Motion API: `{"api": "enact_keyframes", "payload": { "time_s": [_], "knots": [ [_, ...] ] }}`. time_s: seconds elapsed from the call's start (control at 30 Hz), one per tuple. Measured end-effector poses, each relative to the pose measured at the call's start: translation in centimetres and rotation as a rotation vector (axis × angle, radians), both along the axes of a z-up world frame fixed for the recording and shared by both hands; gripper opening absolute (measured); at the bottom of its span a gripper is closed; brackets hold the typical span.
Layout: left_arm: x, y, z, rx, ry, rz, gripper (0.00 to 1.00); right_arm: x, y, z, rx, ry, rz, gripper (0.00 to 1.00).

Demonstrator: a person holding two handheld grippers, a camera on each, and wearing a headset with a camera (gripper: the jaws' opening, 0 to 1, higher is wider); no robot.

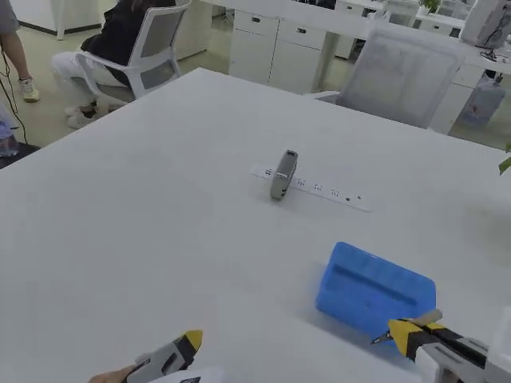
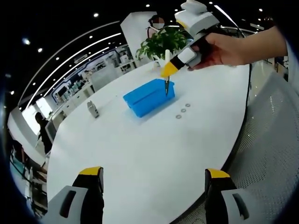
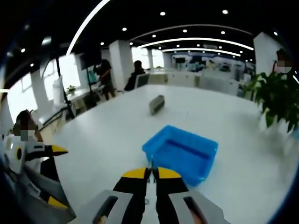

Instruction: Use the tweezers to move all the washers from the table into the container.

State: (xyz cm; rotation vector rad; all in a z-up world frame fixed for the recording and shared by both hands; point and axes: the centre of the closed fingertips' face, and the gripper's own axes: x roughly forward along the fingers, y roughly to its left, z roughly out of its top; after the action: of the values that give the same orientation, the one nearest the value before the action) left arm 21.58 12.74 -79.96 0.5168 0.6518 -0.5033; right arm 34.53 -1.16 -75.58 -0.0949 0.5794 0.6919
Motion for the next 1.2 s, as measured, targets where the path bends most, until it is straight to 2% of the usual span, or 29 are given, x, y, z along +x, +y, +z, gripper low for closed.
{"api": "enact_keyframes", "payload": {
  "time_s": [0.07, 0.2, 0.33, 0.6, 0.93, 1.0, 1.07, 1.2],
  "knots": [
    [0.0, -0.1, 0.0, -0.002, -0.001, -0.004, 0.92, -0.6, 0.1, -0.6, -0.029, -0.001, 0.012, 0.03],
    [0.0, -0.2, 0.1, -0.015, -0.001, -0.003, 0.92, -1.4, 0.2, -1.8, -0.053, 0.014, 0.031, 0.03],
    [0.0, -0.1, 0.2, -0.023, -0.004, 0.002, 0.92, -2.0, 0.2, -3.3, -0.085, 0.04, 0.04, 0.03],
    [0.1, 0.0, 0.2, -0.023, -0.003, 0.007, 0.91, -2.4, 0.2, -5.2, -0.111, 0.079, 0.027, 0.03],
    [0.0, -0.1, 0.1, -0.013, -0.004, 0.001, 0.91, -2.0, 0.0, -5.6, -0.112, 0.072, 0.006, 0.03],
    [0.1, 0.0, 0.2, -0.011, -0.007, 0.002, 0.91, -2.1, 0.0, -5.6, -0.098, 0.063, 0.003, 0.03],
    [0.0, 0.0, 0.1, -0.009, -0.004, 0.004, 0.91, -2.1, 0.1, -5.6, -0.124, 0.026, 0.013, 0.02],
    [0.0, 0.1, 0.1, -0.004, -0.005, 0.003, 0.91, -2.5, 0.5, -5.6, -0.185, -0.012, 0.049, 0.02]
  ]
}}
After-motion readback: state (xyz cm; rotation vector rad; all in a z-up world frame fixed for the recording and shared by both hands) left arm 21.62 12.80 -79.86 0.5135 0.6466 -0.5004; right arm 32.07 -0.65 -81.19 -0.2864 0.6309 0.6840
